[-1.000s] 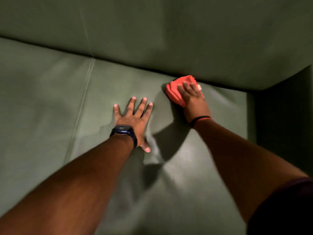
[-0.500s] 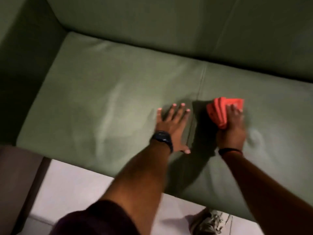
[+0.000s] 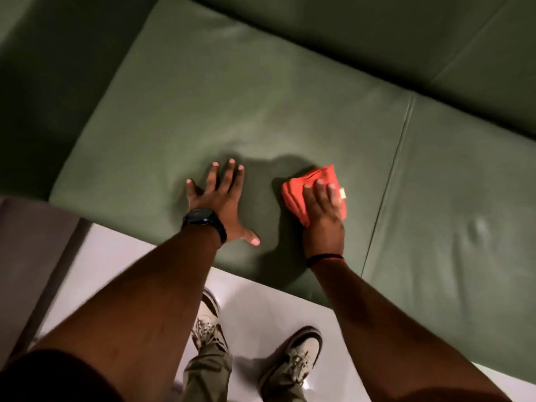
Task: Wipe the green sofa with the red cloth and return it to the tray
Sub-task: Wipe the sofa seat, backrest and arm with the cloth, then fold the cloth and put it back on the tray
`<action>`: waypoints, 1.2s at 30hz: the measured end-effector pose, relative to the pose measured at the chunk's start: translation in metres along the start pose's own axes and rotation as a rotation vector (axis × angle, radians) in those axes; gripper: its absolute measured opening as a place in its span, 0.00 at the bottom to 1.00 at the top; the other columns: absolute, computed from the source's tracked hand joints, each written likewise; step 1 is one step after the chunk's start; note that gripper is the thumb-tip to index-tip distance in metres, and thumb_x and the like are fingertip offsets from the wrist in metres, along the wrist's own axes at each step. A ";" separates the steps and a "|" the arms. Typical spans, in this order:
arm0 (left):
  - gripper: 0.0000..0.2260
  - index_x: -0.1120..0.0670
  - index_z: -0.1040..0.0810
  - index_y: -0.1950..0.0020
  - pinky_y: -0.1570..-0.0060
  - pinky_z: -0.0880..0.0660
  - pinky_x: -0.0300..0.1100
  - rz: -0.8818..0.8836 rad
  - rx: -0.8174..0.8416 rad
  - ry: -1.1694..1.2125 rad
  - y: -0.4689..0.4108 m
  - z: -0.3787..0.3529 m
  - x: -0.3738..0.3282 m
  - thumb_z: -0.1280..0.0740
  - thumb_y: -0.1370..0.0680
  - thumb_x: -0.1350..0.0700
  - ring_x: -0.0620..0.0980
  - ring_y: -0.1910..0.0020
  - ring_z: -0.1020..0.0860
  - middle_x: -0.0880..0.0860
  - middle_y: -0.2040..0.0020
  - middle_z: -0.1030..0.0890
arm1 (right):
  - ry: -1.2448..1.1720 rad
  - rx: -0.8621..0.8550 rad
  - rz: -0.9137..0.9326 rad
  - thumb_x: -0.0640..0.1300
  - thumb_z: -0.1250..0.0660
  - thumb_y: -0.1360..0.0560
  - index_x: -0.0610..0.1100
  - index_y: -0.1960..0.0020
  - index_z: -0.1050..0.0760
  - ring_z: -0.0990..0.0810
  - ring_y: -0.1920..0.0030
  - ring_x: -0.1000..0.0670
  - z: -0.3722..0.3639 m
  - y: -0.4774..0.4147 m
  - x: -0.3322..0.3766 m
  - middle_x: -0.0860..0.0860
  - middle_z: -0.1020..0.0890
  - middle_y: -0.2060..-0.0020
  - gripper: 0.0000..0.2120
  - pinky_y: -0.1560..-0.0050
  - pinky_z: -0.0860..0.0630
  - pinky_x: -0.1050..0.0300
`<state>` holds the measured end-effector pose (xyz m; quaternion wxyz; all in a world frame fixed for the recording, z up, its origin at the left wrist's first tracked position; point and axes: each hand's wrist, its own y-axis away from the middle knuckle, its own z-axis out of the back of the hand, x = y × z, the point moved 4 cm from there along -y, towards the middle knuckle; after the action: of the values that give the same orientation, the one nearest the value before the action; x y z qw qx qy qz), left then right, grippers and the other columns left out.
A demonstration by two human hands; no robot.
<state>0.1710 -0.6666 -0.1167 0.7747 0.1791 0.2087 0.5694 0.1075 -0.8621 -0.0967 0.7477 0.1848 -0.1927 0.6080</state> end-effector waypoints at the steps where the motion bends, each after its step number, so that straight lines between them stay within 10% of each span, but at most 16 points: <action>1: 0.68 0.48 0.67 0.25 0.33 0.54 0.71 0.000 0.001 0.003 0.000 0.000 0.000 0.32 0.50 0.23 0.54 0.25 0.64 0.47 0.23 0.65 | -0.020 -0.010 -0.083 0.26 0.36 0.32 0.38 0.34 0.31 0.40 0.30 0.32 -0.004 -0.002 0.007 0.35 0.32 0.32 0.27 0.33 0.35 0.34; 8: 0.68 0.49 0.68 0.25 0.34 0.56 0.72 0.017 0.026 0.020 -0.002 0.000 -0.002 0.30 0.49 0.25 0.54 0.25 0.65 0.47 0.23 0.66 | 0.212 0.203 0.545 0.31 0.29 0.31 0.38 0.37 0.26 0.28 0.37 0.31 -0.008 -0.015 0.027 0.36 0.25 0.37 0.23 0.39 0.30 0.33; 13: 0.70 0.48 0.70 0.26 0.35 0.57 0.73 0.009 0.008 0.037 -0.005 -0.002 -0.001 0.31 0.52 0.24 0.53 0.26 0.66 0.46 0.24 0.67 | 0.207 0.066 -0.076 0.34 0.39 0.25 0.44 0.29 0.37 0.45 0.26 0.38 0.000 -0.064 -0.009 0.40 0.39 0.27 0.26 0.27 0.50 0.50; 18: 0.71 0.48 0.74 0.28 0.37 0.58 0.75 0.011 0.043 0.020 -0.010 -0.001 -0.003 0.31 0.53 0.23 0.55 0.27 0.69 0.45 0.25 0.70 | 0.126 0.182 0.232 0.28 0.38 0.26 0.39 0.31 0.34 0.42 0.29 0.32 -0.012 -0.028 0.022 0.35 0.35 0.30 0.24 0.29 0.42 0.41; 22: 0.67 0.48 0.67 0.25 0.34 0.55 0.72 -0.006 0.056 0.045 -0.002 0.007 0.001 0.30 0.49 0.25 0.53 0.25 0.65 0.46 0.23 0.66 | -0.001 0.239 0.173 0.27 0.37 0.30 0.42 0.34 0.29 0.33 0.31 0.42 0.005 -0.026 0.033 0.40 0.28 0.33 0.26 0.32 0.38 0.56; 26: 0.58 0.56 0.47 0.23 0.27 0.46 0.54 0.009 -0.098 0.679 0.036 0.041 0.030 0.18 0.45 0.42 0.45 0.27 0.43 0.51 0.24 0.41 | -0.539 0.329 -0.089 0.24 0.37 0.30 0.45 0.46 0.23 0.20 0.53 0.65 0.024 -0.033 0.109 0.49 0.18 0.47 0.21 0.50 0.26 0.68; 30: 0.44 0.61 0.31 0.33 0.41 0.26 0.43 0.047 -0.219 1.581 0.108 0.086 0.119 0.17 0.46 0.60 0.47 0.43 0.24 0.52 0.42 0.21 | -0.990 0.706 -0.303 0.21 0.40 0.30 0.35 0.44 0.25 0.19 0.62 0.54 0.003 -0.022 0.231 0.43 0.18 0.55 0.18 0.58 0.21 0.60; 36: 0.17 0.54 0.21 0.52 0.60 0.24 0.35 0.181 -0.488 1.755 0.232 0.129 0.298 0.23 0.35 0.68 0.41 0.59 0.20 0.44 0.59 0.16 | -1.154 1.234 -0.272 0.33 0.37 0.32 0.42 0.43 0.25 0.18 0.57 0.51 -0.049 0.012 0.439 0.48 0.15 0.55 0.18 0.52 0.20 0.55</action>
<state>0.1305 -0.3199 0.0767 0.3066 -0.4709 0.5818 0.5880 0.1804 -0.4667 0.0865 0.3646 0.8609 -0.1536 0.3198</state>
